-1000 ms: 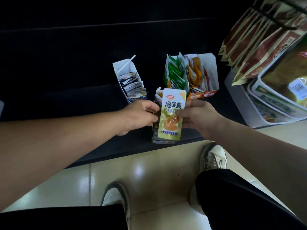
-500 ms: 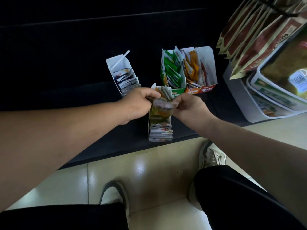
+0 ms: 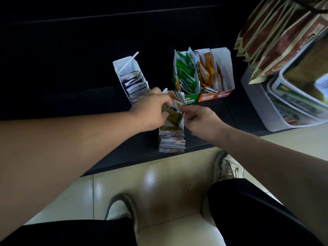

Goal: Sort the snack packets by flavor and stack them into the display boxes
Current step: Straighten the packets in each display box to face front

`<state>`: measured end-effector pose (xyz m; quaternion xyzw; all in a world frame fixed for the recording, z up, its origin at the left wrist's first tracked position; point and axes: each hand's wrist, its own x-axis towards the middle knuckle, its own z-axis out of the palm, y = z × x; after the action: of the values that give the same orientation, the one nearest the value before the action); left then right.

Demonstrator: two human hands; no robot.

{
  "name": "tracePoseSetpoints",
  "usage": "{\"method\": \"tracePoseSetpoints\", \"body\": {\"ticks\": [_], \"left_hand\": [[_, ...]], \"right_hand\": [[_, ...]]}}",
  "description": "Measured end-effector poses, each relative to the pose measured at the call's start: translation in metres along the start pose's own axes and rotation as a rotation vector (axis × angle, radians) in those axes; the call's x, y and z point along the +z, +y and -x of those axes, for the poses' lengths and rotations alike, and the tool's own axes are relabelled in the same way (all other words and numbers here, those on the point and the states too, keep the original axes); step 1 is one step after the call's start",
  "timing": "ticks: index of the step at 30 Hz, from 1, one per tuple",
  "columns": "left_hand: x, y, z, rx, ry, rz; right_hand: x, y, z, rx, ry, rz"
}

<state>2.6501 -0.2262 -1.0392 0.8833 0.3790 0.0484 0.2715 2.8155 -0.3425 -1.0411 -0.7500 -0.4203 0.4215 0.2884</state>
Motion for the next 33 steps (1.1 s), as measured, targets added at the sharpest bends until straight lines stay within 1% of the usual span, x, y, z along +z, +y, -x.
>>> {"method": "tracePoseSetpoints", "body": {"ticks": [4, 7, 11, 15, 18, 21, 24, 26, 27, 28, 30, 32, 33], "left_hand": [[0.000, 0.000, -0.001, -0.005, 0.030, -0.105], [-0.002, 0.000, -0.003, 0.008, 0.045, -0.107], [-0.003, -0.005, -0.001, 0.071, 0.111, -0.125], [0.001, -0.007, 0.006, 0.042, -0.023, -0.034], [0.001, -0.007, 0.012, 0.079, -0.066, 0.002], [-0.003, 0.000, 0.014, 0.084, -0.091, 0.132], [-0.007, 0.010, 0.016, 0.067, -0.172, 0.267], [-0.006, 0.011, 0.015, 0.013, -0.231, 0.262], [-0.005, 0.009, 0.014, -0.043, -0.236, 0.255], [-0.005, 0.007, 0.013, -0.100, -0.226, 0.256], [-0.005, 0.000, 0.009, -0.160, -0.111, 0.252], [-0.006, -0.005, 0.005, -0.164, 0.036, 0.174], [-0.006, -0.007, 0.004, -0.144, 0.074, 0.136]], "right_hand": [[-0.001, 0.000, -0.002, -0.012, 0.026, -0.007], [0.000, 0.002, -0.003, -0.012, 0.063, -0.016], [-0.001, 0.002, -0.002, -0.024, 0.078, -0.010], [-0.004, 0.002, -0.002, -0.013, 0.084, 0.003], [-0.005, 0.000, -0.001, -0.002, 0.071, -0.017], [-0.006, -0.003, 0.003, -0.005, 0.026, -0.039], [-0.007, -0.003, 0.001, 0.027, 0.035, -0.034], [-0.006, -0.003, -0.002, 0.034, 0.048, -0.024], [-0.005, -0.003, -0.004, 0.037, 0.052, -0.020], [-0.004, -0.003, -0.005, 0.039, 0.054, -0.015], [-0.002, -0.004, -0.008, 0.040, 0.058, -0.010], [-0.002, -0.003, -0.009, 0.043, 0.077, -0.019], [-0.002, -0.004, -0.009, 0.046, 0.087, -0.037]]}}
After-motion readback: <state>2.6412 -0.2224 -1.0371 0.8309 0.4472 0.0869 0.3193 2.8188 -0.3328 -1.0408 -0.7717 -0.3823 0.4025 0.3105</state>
